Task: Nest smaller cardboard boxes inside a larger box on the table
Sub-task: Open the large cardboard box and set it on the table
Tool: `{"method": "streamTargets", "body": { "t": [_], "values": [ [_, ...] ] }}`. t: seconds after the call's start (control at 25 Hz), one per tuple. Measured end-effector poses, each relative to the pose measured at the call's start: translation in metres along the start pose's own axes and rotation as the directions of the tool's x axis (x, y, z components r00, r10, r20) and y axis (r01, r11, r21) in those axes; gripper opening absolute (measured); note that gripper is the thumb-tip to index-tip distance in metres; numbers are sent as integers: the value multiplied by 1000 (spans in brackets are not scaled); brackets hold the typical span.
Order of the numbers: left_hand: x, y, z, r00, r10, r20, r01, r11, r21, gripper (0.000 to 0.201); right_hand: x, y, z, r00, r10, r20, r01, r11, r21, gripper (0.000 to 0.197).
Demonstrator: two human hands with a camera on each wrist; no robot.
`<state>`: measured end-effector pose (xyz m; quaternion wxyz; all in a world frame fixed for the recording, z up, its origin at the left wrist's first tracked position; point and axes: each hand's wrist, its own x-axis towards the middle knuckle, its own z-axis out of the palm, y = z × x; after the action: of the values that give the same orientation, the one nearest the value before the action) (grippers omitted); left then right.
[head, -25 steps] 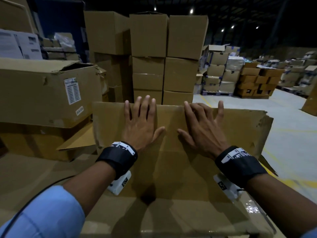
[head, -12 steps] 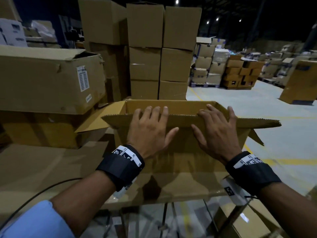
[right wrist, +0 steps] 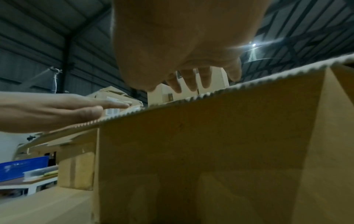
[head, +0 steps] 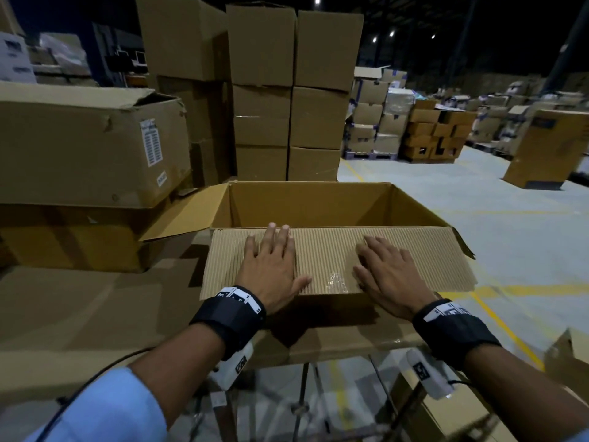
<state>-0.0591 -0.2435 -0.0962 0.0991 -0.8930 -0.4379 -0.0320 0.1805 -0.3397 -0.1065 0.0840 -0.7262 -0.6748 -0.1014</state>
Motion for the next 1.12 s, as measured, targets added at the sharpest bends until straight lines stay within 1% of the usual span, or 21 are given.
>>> {"method": "streamTargets", "body": {
  "t": [0.08, 0.24, 0.4, 0.44, 0.52, 0.64, 0.72, 0.92, 1.04, 1.12],
  "values": [
    [13, -6, 7, 1000, -8, -21, 8, 1000, 19, 94, 6, 8, 6, 1000, 19, 20, -18, 1000, -24, 80],
    [42, -9, 9, 999, -16, -35, 16, 1000, 0, 102, 33, 27, 10, 998, 49, 43, -45, 996, -82, 81],
    [62, -8, 16, 998, -68, 5, 68, 997, -36, 111, 55, 38, 13, 999, 26, 44, -20, 990, -138, 88],
    [64, -9, 19, 997, -83, 6, 83, 995, -46, 111, 60, 42, 15, 999, 10, 43, -3, 989, -150, 90],
    [65, -12, 26, 995, -92, -33, 90, 994, -56, 108, 71, 48, 19, 999, -35, 26, 40, 983, -177, 92],
    [65, -17, 34, 991, -80, -106, 78, 997, -20, 100, 82, 50, 25, 998, -66, 12, 67, 984, -163, 87],
    [66, -21, 38, 988, -88, -130, 89, 996, -6, 98, 85, 45, 31, 998, -60, -23, 56, 987, -153, 81],
    [67, -42, 48, 982, -97, -162, 97, 995, -3, 96, 93, 23, 43, 986, -48, -157, 21, 986, -165, 70],
    [68, -48, 51, 981, -83, -175, 87, 996, 15, 94, 95, 21, 50, 973, -46, -226, 17, 991, -130, 65],
    [70, -50, 52, 979, -58, -196, 65, 997, 29, 92, 96, 26, 54, 969, -54, -240, 26, 993, -118, 65]
  ]
}}
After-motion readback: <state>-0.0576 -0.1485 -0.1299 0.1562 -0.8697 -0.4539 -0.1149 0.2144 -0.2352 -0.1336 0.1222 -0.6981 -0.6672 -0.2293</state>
